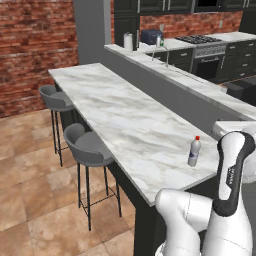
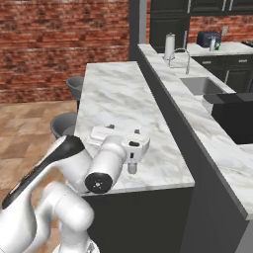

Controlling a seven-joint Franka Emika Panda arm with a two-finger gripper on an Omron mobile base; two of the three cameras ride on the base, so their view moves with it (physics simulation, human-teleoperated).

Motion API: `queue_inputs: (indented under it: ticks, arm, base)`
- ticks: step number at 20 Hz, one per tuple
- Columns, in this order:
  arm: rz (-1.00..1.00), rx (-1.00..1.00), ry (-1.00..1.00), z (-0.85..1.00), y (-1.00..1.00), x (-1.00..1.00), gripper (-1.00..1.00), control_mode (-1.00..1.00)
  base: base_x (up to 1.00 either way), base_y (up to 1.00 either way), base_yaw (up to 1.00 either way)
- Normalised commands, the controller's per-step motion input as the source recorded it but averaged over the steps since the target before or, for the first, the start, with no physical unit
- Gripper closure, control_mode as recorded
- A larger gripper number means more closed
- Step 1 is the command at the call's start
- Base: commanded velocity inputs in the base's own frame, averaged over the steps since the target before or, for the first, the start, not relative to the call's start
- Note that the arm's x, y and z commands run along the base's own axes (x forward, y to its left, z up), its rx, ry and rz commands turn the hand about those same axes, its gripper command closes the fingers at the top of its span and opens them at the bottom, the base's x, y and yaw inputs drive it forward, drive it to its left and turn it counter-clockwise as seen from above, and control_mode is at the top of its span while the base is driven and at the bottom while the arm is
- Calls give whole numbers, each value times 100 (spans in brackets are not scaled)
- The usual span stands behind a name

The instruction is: Move the drinks to the dining counter.

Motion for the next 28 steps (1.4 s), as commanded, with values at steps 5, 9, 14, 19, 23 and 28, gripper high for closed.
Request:
queue_inputs:
  ticks: [5,9,14,19,23,28]
  arm:
    - [-6,0,62,92,0,-92,-100,-100]
    - [0,-3,18,37,7,-98,-100,-100]
    - [1,0,-1,1,2,-52,-100,-100]
    - [3,-3,10,0,13,-45,-100,-100]
    - [1,-12,14,11,34,-41,-100,-100]
    - [0,-20,22,39,42,-18,-100,-100]
  base:
    - [0,0,0]
    - [0,0,0]
    - [0,0,0]
    - [0,0,0]
    - [0,0,0]
    - [0,0,0]
